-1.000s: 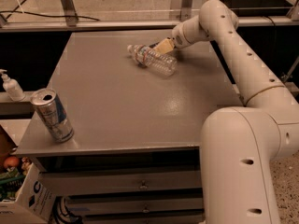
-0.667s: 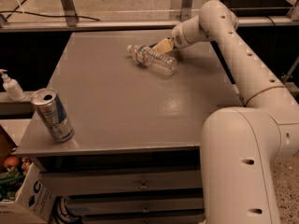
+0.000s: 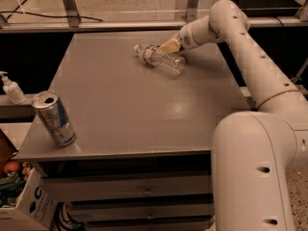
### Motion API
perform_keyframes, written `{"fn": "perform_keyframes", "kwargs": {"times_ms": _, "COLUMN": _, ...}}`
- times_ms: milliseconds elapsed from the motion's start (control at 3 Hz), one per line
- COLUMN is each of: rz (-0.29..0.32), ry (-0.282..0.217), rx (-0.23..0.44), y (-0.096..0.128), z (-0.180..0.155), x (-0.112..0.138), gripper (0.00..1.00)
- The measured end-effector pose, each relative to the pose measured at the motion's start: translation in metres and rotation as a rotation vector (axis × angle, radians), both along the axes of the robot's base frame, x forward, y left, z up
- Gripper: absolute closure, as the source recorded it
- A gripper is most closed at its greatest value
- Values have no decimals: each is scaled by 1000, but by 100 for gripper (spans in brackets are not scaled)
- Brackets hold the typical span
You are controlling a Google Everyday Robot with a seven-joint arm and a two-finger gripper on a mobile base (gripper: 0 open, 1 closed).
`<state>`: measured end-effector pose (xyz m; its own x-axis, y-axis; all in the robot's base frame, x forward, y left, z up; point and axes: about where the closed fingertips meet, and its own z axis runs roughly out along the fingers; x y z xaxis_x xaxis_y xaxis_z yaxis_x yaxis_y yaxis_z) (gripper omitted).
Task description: Move rxbar blueberry near redbull can
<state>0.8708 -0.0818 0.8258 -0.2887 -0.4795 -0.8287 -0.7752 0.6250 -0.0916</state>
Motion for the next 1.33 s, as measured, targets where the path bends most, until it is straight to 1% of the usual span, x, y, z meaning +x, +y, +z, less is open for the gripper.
{"fn": "perform_keyframes", "kwargs": {"times_ms": 333, "rz": 32, "ry": -11, "rx": 25, "y": -2, "z": 12, "x": -12, "gripper": 87}}
{"fn": "perform_keyframes", "kwargs": {"times_ms": 667, "rz": 89, "ry": -37, "rx": 47, "y": 3, "z": 33, "x": -26, "gripper": 100}}
{"fn": "perform_keyframes", "kwargs": {"times_ms": 1000, "rz": 151, "ry": -79, "rx": 46, "y": 10, "z": 57, "x": -39, "gripper": 100}}
{"fn": "perform_keyframes", "kwargs": {"times_ms": 1333, "rz": 194, "ry": -117, "rx": 36, "y": 14, "z": 77, "x": -46, "gripper": 100}}
